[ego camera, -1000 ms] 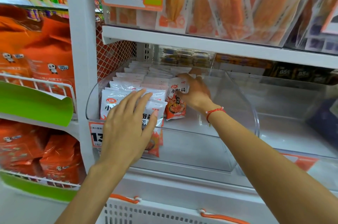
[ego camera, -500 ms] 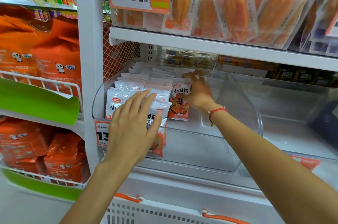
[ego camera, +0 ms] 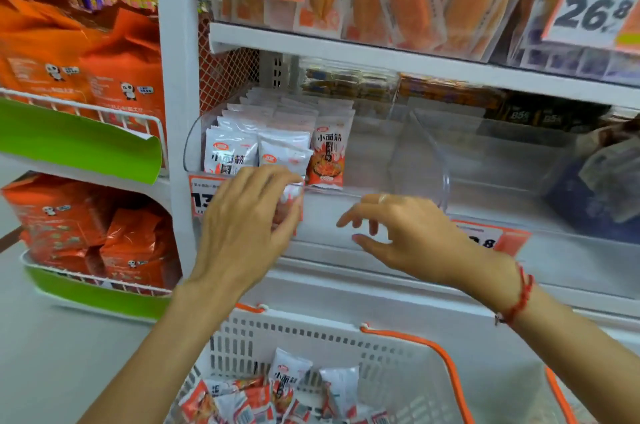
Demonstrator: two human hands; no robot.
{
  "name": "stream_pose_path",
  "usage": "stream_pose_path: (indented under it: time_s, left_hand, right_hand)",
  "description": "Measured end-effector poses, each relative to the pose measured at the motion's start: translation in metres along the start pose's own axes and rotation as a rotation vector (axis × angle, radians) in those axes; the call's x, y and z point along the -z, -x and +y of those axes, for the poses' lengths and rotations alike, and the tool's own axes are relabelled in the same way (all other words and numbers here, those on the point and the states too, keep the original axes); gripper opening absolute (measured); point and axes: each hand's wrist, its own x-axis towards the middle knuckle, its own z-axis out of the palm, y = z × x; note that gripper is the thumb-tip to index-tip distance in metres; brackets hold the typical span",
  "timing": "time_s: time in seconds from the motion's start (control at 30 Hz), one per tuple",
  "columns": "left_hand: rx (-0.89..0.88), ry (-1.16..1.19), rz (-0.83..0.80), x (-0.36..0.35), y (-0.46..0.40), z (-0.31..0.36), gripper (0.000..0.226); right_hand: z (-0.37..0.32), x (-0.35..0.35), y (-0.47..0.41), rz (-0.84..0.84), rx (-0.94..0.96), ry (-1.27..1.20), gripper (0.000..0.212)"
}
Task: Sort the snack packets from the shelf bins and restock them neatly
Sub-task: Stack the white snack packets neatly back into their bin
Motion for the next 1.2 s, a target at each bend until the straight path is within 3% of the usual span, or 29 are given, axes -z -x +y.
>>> stream_pose_path:
  time_s: [0.13,0.3,0.43,0.6,0.67,0.8,0.9,0.97,1.07,1.13,1.2]
  left_hand:
    - [0.202,0.052,-0.366,0.003,0.055,0.015,0.013]
    - [0.411,0.060,-0.727,-0.040,0.163,0.005,0.022]
    - [0.381,0.090,-0.944,-0.059,0.261,0.007,0.041]
    - [0.356,0.023,-1.407,-0.062,0.318,-0.010,0.054]
    - [0.382,0.009,-1.426,-0.061,0.327,-0.013,0.054]
    - [0.441,-0.014,-1.276,-0.068,0.334,-0.009,0.048]
    - [0.514,-0.033,-1.245,-0.070,0.329,-0.004,0.049]
    - [0.557,-0.045,-1.203,-0.071,0.317,0.000,0.058]
    - [0.572,0.257,-1.100,-0.076,0.286,0.015,0.078]
    - [0.560,0.556,-1.113,-0.074,0.260,0.030,0.091]
    - [0.581,0.700,-1.058,-0.072,0.245,0.043,0.093]
  right_hand:
    - [-0.008,-0.054,0.047,-0.134,-0.051,-0.105,0.022]
    - [-0.008,-0.173,0.098,-0.531,-0.230,-0.226,0.027]
    - [-0.030,-0.256,0.134,-0.653,-0.326,-0.309,0.033]
    - [-0.068,-0.320,0.150,-0.724,-0.275,-0.406,0.052]
    - [-0.078,-0.336,0.154,-0.737,-0.228,-0.358,0.060]
    - [-0.089,-0.345,0.156,-0.784,-0.253,-0.351,0.052]
    - [-0.077,-0.333,0.147,-0.820,-0.311,-0.480,0.037]
    - [-0.060,-0.316,0.139,-0.755,-0.385,-0.564,0.027]
    - [-0.037,-0.275,0.123,-0.579,-0.612,-0.781,0.021]
    - [-0.029,-0.247,0.111,-0.448,-0.849,-1.125,0.024]
    - [-0.031,-0.225,0.100,-0.334,-1.034,-1.429,0.018]
